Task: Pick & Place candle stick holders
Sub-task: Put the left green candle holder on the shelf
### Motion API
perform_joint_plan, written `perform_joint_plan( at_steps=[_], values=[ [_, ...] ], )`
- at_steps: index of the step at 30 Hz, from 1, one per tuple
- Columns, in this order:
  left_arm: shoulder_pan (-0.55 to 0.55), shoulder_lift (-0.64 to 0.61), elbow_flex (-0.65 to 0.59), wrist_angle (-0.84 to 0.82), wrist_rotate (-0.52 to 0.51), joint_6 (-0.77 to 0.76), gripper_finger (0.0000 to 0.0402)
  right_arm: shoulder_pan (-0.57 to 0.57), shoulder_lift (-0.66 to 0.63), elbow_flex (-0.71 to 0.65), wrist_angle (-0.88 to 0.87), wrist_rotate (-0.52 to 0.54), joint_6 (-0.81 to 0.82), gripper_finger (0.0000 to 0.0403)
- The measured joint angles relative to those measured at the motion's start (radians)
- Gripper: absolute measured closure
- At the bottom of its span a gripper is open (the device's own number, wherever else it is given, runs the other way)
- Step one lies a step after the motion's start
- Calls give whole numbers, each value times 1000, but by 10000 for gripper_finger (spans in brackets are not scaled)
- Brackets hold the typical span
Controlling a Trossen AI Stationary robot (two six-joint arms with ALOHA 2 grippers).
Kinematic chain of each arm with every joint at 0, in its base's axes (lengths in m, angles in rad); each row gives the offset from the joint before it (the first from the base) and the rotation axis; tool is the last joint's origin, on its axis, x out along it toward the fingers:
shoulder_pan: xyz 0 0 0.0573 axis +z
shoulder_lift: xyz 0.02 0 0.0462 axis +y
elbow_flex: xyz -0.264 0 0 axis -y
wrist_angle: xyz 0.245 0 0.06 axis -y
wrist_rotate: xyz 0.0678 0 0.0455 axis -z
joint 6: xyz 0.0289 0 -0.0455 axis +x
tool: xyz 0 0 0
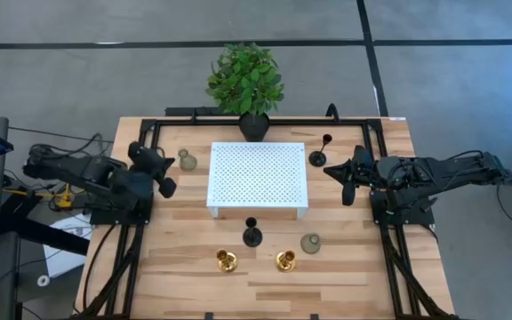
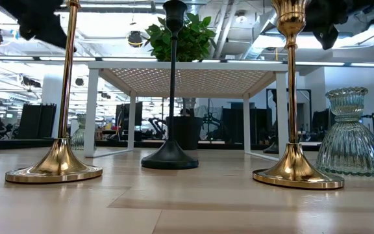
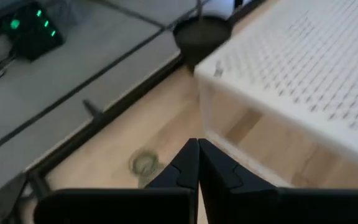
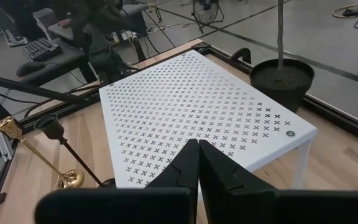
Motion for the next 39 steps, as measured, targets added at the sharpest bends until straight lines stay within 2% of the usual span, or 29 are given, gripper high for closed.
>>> perform_joint_plan(
  at_steps=[4,9,20,26,32,39],
  values=[
    [0,52,-29,6,9,-12,398,-2,0,0,0,0,-4,403],
    [0,52,-33,26,46,5,398,-3,0,0,-3,0,-9,403],
    [0,-110,-33,42,85,28,398,-3,0,0,-7,0,-10,403],
    [0,-131,-29,87,243,23,398,-3,0,0,-7,3,-10,403],
    [11,-84,95,101,231,137,398,-3,0,0,-7,29,-10,403],
    [100,-28,295,104,158,358,399,-4,0,0,-7,29,-10,403]
  ],
)
